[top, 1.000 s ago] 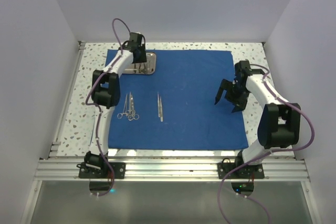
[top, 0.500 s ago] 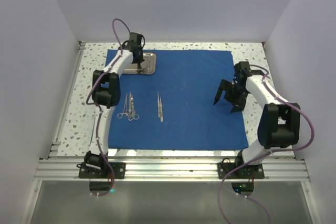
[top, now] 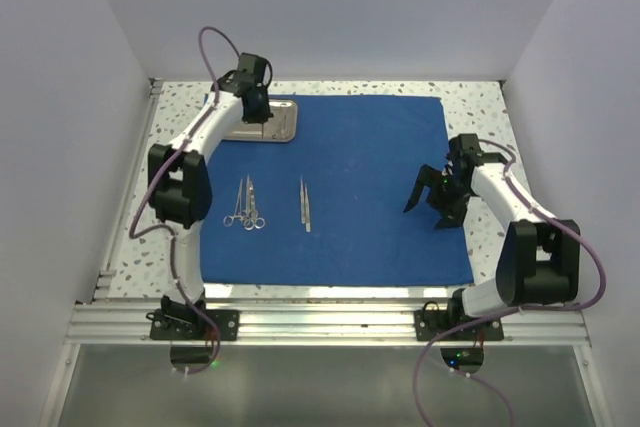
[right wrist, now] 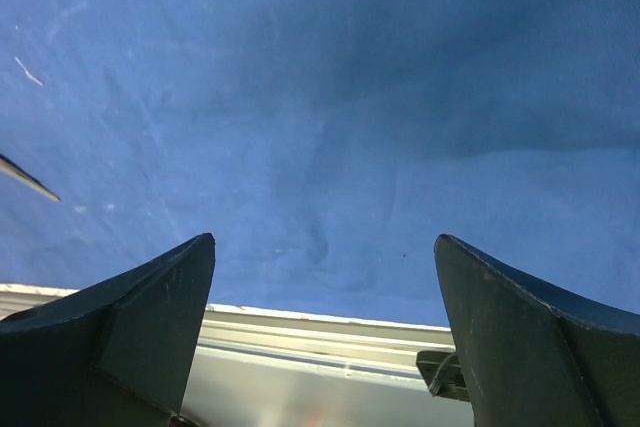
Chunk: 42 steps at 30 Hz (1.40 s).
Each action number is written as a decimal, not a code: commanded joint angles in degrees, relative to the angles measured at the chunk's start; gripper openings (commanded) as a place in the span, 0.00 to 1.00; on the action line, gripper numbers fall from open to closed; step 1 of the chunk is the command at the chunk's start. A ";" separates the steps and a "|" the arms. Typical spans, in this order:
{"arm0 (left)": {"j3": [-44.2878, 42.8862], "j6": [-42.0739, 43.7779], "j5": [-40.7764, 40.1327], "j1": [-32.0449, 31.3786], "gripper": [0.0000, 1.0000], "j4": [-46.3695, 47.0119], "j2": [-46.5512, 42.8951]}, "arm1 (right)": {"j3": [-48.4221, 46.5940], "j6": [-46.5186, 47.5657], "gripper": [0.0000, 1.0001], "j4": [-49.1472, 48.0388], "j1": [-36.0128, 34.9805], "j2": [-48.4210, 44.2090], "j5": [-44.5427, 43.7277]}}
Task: Open and lay out the surgical kit
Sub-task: Pick up the medical item from the container, then place the medical item in the surgical kit.
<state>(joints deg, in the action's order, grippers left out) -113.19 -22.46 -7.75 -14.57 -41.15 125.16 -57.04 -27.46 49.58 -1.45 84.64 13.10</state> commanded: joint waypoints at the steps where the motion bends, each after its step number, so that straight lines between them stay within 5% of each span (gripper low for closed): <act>1: 9.97 -5.74 -0.16 -6.33 0.00 -0.61 -11.85 | 1.48 -1.10 0.95 -1.15 0.05 -3.69 2.63; 6: 28.76 -14.79 0.80 -14.42 0.00 3.17 -23.81 | 4.21 -1.80 0.95 -1.07 -0.13 -6.93 3.77; 13: 39.44 -20.69 -0.95 -20.41 0.01 4.32 -29.45 | 9.13 -1.54 0.95 -0.37 -0.22 -11.33 3.16; 15: 41.37 -21.31 -1.21 -21.29 0.06 5.63 -29.89 | 10.19 -1.54 0.95 -0.19 -0.30 -11.78 3.24; 19: 41.82 -20.44 -0.43 -21.56 0.33 6.96 -29.19 | 10.46 -1.54 0.95 0.60 -0.22 -12.39 2.89; 25: 32.52 -15.87 -3.23 -20.51 0.57 3.10 -27.53 | 8.96 -2.59 0.95 2.53 -0.22 -12.75 1.57; 33: 10.91 -4.71 -1.30 -7.25 0.54 1.77 -14.18 | 6.24 -5.06 0.95 3.59 -0.22 -13.45 0.52; 38: -9.01 2.40 -2.80 -3.90 0.54 3.88 1.02 | 1.68 -4.44 0.95 5.87 -0.22 -10.82 -1.94; 42: -17.06 4.96 -1.04 -2.75 0.55 11.49 10.09 | -1.67 -3.74 0.95 7.28 -0.22 -8.44 -3.43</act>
<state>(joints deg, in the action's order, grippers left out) -124.79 -22.79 -9.78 -17.28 -35.94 131.24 -55.35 -31.48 54.39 -1.50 74.87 11.40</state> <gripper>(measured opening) 0.544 0.953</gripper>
